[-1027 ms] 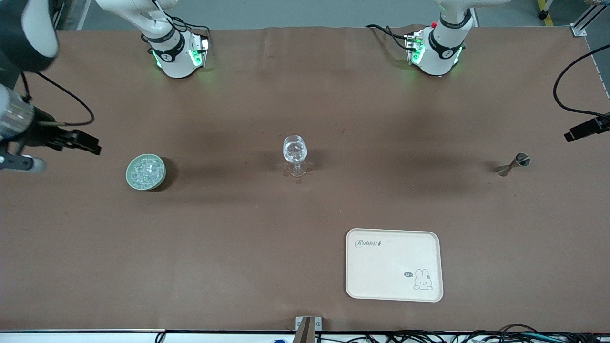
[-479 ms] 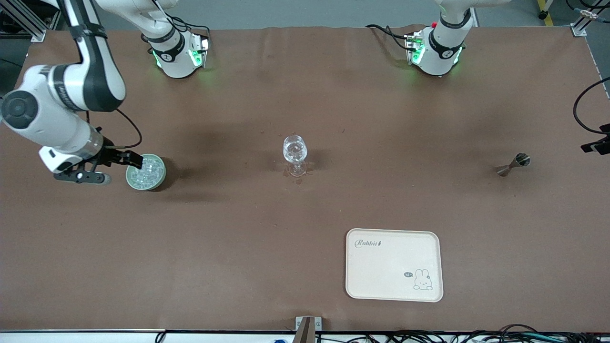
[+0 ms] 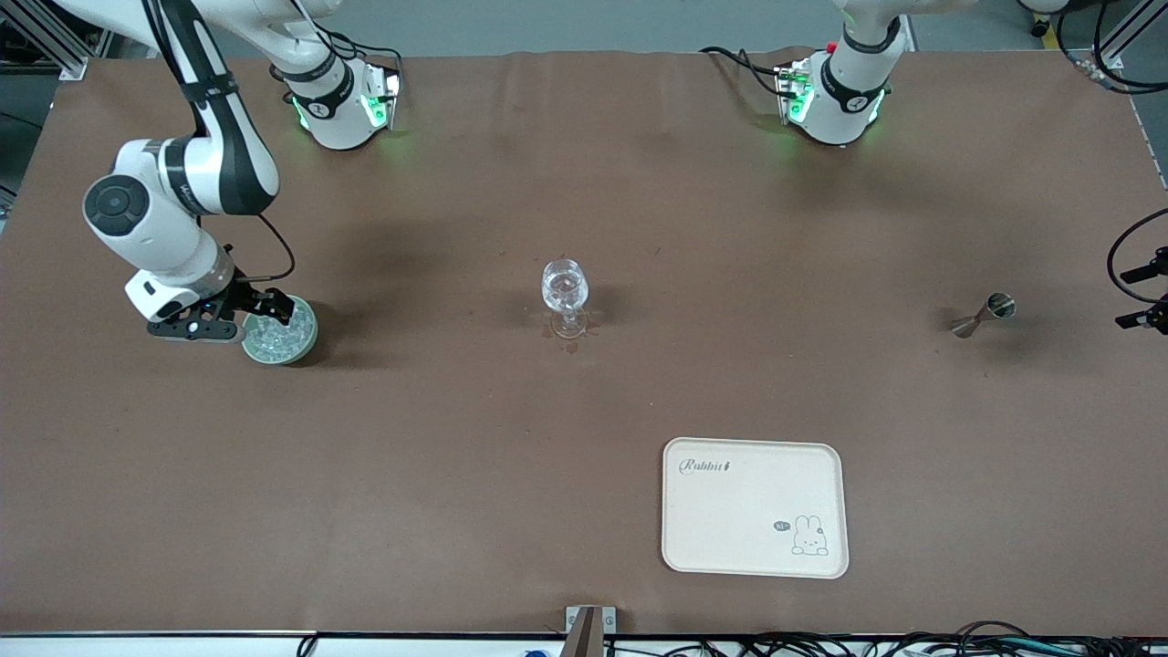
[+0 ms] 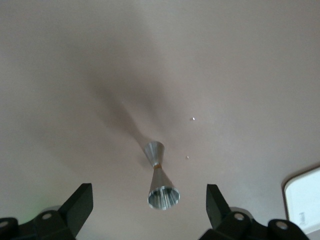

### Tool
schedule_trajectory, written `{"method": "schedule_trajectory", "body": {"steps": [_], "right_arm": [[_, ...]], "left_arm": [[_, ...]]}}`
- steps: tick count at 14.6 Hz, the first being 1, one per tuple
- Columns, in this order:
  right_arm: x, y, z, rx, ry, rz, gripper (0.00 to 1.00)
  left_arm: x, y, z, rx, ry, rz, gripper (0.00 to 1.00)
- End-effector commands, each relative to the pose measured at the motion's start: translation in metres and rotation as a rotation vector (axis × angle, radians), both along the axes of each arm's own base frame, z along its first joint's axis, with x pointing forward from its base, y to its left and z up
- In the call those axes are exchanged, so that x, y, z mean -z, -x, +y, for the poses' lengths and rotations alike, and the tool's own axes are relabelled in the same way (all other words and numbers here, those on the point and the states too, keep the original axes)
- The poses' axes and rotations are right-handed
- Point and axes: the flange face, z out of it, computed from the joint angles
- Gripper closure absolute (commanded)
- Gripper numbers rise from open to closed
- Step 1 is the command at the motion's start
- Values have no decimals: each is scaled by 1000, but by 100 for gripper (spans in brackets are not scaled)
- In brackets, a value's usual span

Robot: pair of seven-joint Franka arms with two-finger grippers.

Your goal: Pour wine and add ice with both arms

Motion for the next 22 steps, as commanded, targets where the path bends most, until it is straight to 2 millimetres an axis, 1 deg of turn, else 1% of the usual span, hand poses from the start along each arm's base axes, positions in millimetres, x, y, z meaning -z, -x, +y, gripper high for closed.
{"method": "schedule_trajectory", "body": {"steps": [1, 2, 4, 5, 6, 7, 8, 11, 13, 15, 16, 17, 19, 20, 22], "right_arm": [[19, 11, -8, -19, 7, 2, 0], [25, 12, -9, -19, 6, 0, 1], [40, 12, -9, -22, 6, 4, 3], [45, 12, -8, -25, 5, 6, 5], [50, 13, -8, -25, 5, 14, 8], [50, 12, -8, -27, 6, 12, 12], [53, 13, -8, -30, 7, 14, 15], [57, 13, -9, -38, 11, 13, 26], [59, 13, -9, -39, 12, 18, 34], [60, 14, -9, -45, 15, 20, 35], [61, 14, -11, -47, 19, 22, 36], [61, 14, -15, -43, 23, 22, 36], [63, 14, -16, -46, 26, 22, 36], [66, 14, -19, -45, 29, 18, 36], [68, 14, -20, -45, 28, 17, 36]], "left_arm": [[20, -10, 0, -62, 8, 43, 0], [33, -13, -3, -85, 25, 53, 0], [50, -15, -4, -139, 47, 71, 0], [62, -15, -4, -167, 56, 90, 0], [70, -12, 2, -222, 73, 96, 0], [80, -5, 13, -286, 100, 99, 0], [85, 1, 20, -310, 117, 97, 0], [116, 8, 24, -324, 113, 152, 0], [122, 28, 46, -364, 148, 152, 0], [132, 24, 39, -377, 228, 163, 0], [138, 22, 33, -383, 269, 166, 0], [144, 22, 31, -405, 316, 155, 0], [160, 35, 35, -451, 422, 173, 0], [167, 27, 24, -451, 461, 200, 0], [174, 23, 18, -484, 494, 229, 0]]}}
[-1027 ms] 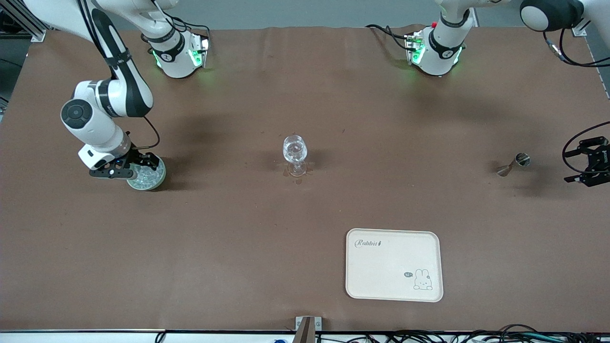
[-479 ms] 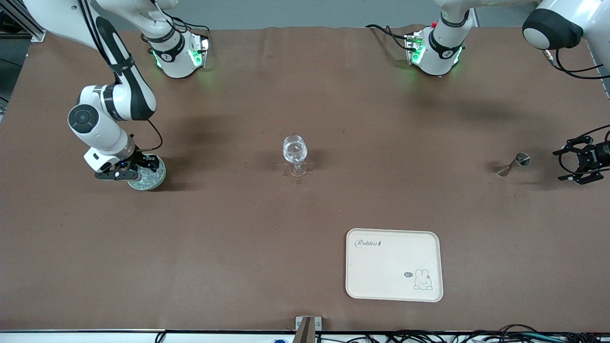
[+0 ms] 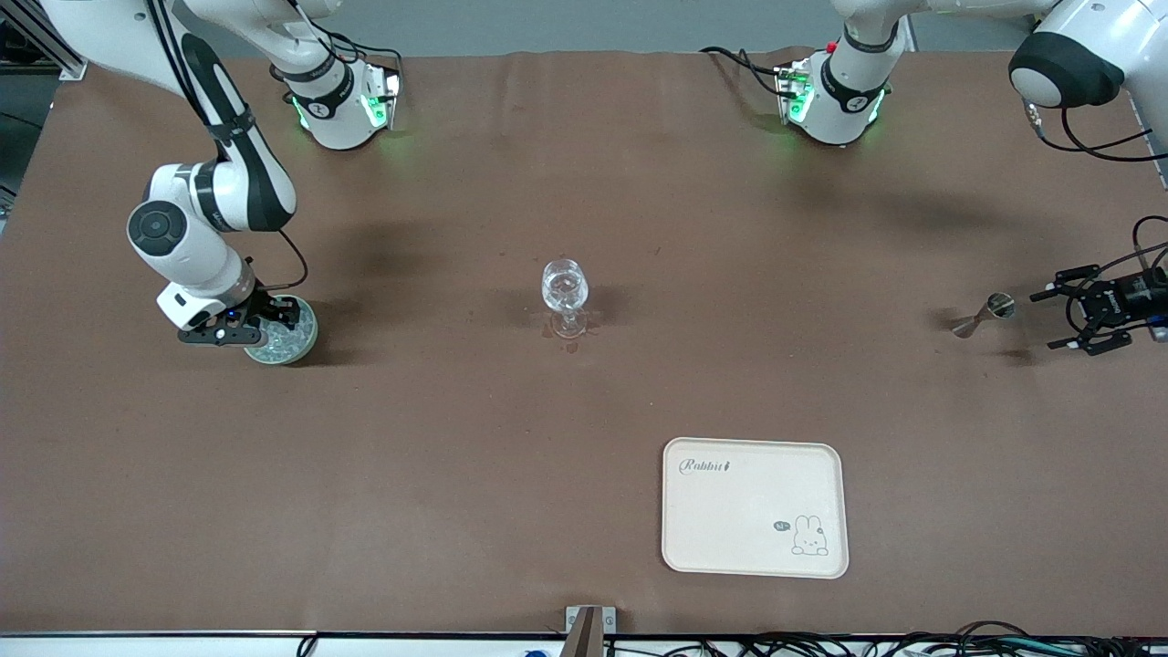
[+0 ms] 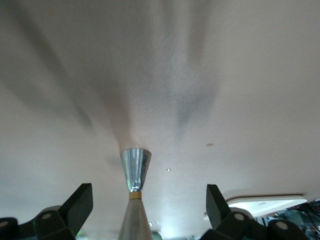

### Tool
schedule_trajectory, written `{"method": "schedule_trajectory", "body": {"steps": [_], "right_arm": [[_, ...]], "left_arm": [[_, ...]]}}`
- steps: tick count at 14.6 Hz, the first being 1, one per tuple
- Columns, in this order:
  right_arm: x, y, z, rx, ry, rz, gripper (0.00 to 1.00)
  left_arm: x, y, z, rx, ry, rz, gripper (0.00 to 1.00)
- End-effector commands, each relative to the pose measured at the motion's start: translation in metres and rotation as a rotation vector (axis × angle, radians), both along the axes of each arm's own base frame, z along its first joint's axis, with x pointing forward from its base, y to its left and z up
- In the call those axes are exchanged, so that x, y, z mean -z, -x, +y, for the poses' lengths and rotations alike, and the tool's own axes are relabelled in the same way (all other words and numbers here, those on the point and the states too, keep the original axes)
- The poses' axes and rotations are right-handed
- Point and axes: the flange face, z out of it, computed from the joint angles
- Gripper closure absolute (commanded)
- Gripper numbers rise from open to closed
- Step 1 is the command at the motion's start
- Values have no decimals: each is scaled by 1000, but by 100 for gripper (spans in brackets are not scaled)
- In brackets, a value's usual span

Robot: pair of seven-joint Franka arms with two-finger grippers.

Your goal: Pour wine and add ice with both arms

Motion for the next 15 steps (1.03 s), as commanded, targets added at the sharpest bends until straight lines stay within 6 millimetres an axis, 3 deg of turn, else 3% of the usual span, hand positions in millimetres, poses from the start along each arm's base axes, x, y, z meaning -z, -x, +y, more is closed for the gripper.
{"method": "schedule_trajectory", "body": {"steps": [1, 4, 6, 10, 15], "right_arm": [[6, 4, -5, -12, 7, -7, 36], [7, 4, -5, -12, 7, -3, 36], [6, 3, -3, -13, 8, 0, 37], [5, 2, -1, -6, 8, -1, 39], [4, 1, 2, 5, 10, 9, 42]], "left_arm": [[7, -10, -8, -13, 64, 17, 0], [9, -11, -20, 13, 110, 18, 0], [9, -15, -39, 30, 145, 35, 0], [25, 2, -44, 31, 173, 31, 0], [37, 9, -52, 13, 190, 22, 0]]}}
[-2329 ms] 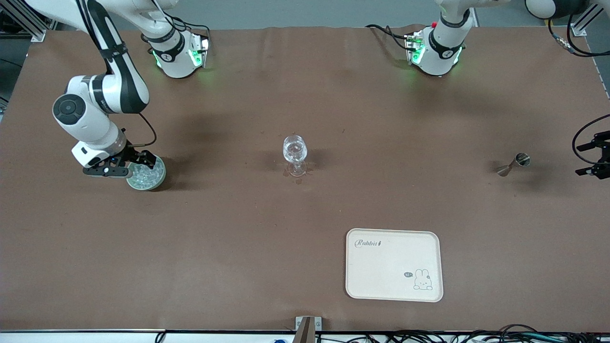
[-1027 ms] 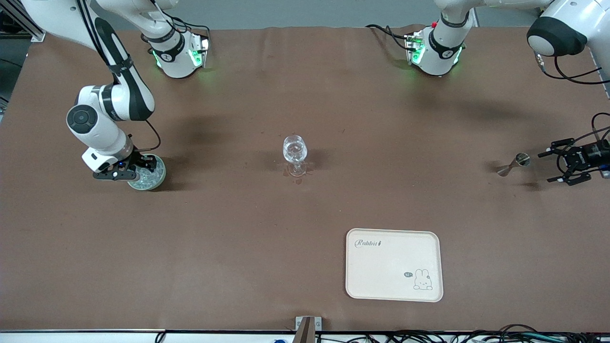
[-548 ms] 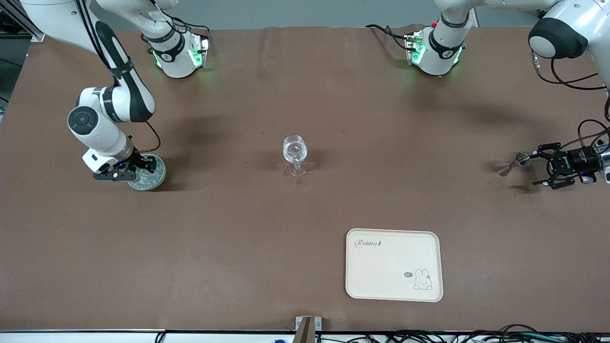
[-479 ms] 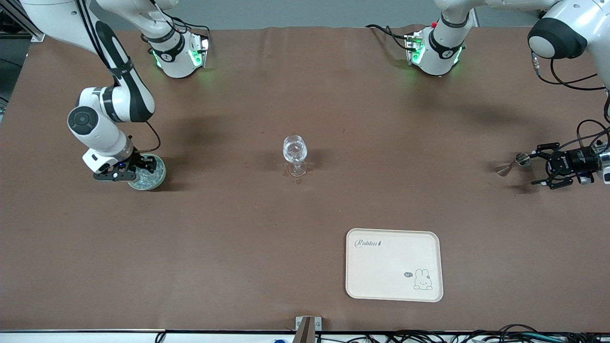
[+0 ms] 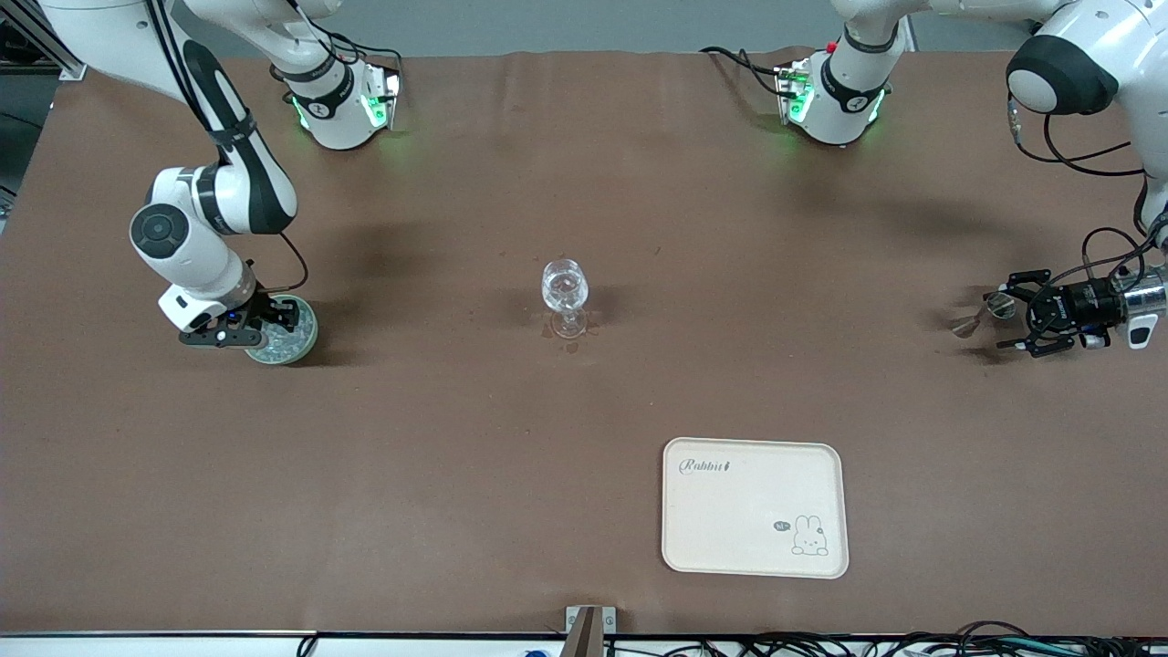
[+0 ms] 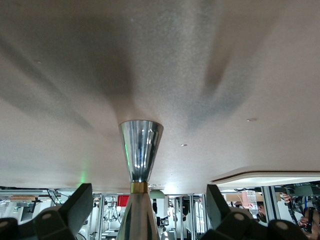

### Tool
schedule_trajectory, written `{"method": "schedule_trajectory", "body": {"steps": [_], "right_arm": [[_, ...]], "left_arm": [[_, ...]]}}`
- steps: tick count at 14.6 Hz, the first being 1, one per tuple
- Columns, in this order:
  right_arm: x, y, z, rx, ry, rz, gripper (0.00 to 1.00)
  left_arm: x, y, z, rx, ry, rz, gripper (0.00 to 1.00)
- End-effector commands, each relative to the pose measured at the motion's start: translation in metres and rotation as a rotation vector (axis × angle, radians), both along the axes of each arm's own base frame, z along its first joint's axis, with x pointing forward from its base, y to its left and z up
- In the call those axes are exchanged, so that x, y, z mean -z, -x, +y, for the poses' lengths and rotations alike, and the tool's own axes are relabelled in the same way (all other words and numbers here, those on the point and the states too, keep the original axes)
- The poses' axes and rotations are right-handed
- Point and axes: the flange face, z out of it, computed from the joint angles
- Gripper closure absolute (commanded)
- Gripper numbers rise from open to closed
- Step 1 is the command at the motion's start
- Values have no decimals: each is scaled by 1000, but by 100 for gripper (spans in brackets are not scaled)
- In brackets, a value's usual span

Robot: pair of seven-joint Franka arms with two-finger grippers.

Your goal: Pour wine and add ice with both arms

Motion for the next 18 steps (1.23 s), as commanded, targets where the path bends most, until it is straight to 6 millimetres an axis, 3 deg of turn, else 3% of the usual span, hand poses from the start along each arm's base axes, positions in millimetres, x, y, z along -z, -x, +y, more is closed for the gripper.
{"method": "schedule_trajectory", "body": {"steps": [1, 4, 7, 11, 12, 15, 18], "right_arm": [[-2, 1, 2, 6, 10, 7, 44], [-3, 0, 5, 3, 9, 5, 46], [-3, 0, 9, 22, 8, 2, 55], [-5, -2, 10, 19, 8, -3, 88], [-5, -3, 10, 18, 8, -4, 92], [-10, -5, 9, 20, 13, 9, 95], [-30, -18, 8, 39, 35, 76, 95]], "left_arm": [[4, 1, -9, -15, 0, -9, 0], [5, -2, -17, -8, -3, -8, 0], [11, 6, -18, -7, -3, -19, 0], [13, 8, -19, -14, 3, -28, 1], [13, 8, -18, -24, 5, -27, 1], [10, 8, -15, -26, 4, -33, 2], [-2, 4, -11, -28, 0, -48, 4]]}}
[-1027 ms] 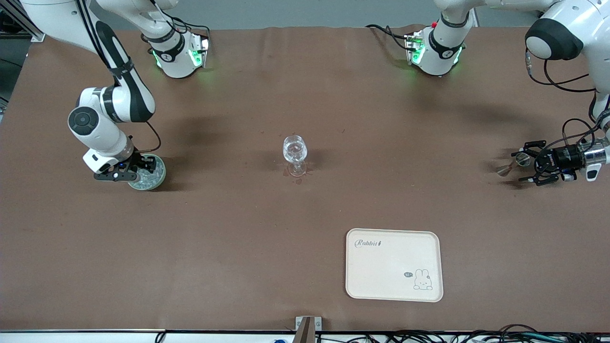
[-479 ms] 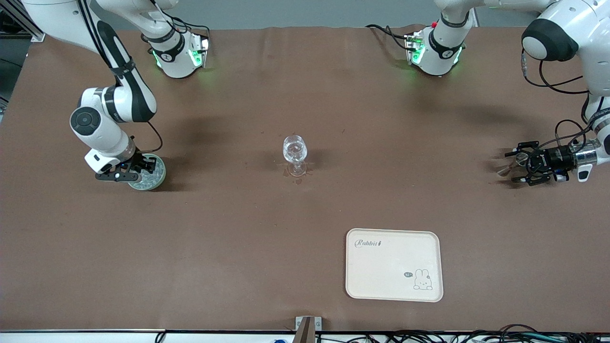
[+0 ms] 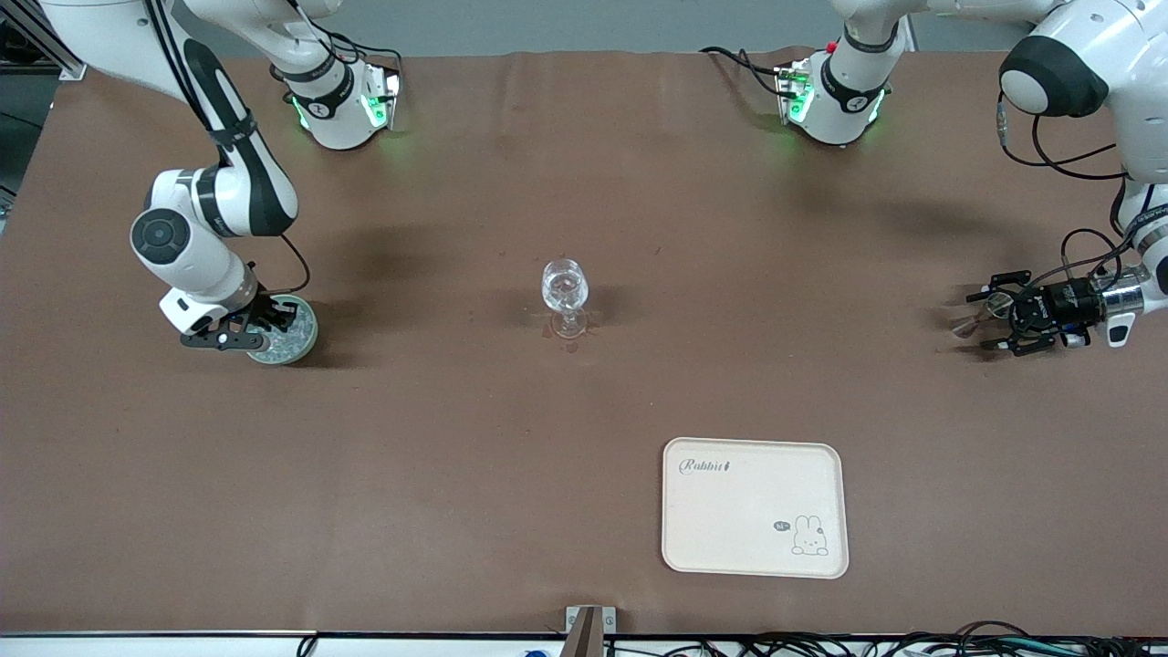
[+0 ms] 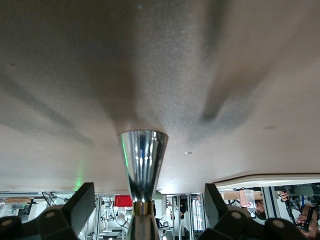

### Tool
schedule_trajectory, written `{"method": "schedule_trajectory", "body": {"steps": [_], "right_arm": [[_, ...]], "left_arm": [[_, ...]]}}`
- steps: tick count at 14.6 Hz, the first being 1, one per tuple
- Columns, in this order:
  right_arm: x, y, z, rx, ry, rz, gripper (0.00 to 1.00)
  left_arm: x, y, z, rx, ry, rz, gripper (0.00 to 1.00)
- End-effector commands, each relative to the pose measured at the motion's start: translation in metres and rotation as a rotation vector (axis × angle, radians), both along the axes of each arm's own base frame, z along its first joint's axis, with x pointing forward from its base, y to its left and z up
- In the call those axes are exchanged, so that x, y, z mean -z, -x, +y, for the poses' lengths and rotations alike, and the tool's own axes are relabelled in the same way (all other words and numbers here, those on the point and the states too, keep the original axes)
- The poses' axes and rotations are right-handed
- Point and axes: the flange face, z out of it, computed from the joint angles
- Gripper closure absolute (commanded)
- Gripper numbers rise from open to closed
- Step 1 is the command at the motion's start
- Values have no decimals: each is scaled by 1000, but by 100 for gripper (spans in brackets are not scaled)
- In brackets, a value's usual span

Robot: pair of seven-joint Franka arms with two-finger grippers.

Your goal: Pour wine and add ice with both arms

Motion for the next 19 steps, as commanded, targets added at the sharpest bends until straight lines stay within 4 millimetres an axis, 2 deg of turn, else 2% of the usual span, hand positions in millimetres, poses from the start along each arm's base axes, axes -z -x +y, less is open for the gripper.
{"method": "schedule_trajectory", "body": {"steps": [1, 5, 6, 11, 12, 14, 19], "right_arm": [[-31, -14, 5, 21, 25, 32, 96], [-83, -30, 5, 47, 27, 31, 98], [-99, -35, 4, 65, 18, 37, 98], [-195, -68, 5, 137, -51, 58, 98], [-221, -73, 4, 148, -68, 48, 98], [-259, -79, 4, 157, -81, 13, 99], [-340, -85, 0, 169, -92, -83, 99]], "left_arm": [[-14, -2, 2, -17, 2, -25, 5], [-15, 0, 2, -24, 9, -25, 10], [-14, 1, 2, -29, 14, -26, 15], [-13, 4, 4, -46, 35, -32, 31], [-13, 3, 3, -47, 36, -34, 32], [-13, 1, 0, -43, 44, -35, 34], [-9, 8, 0, -45, 57, -37, 36]]}}
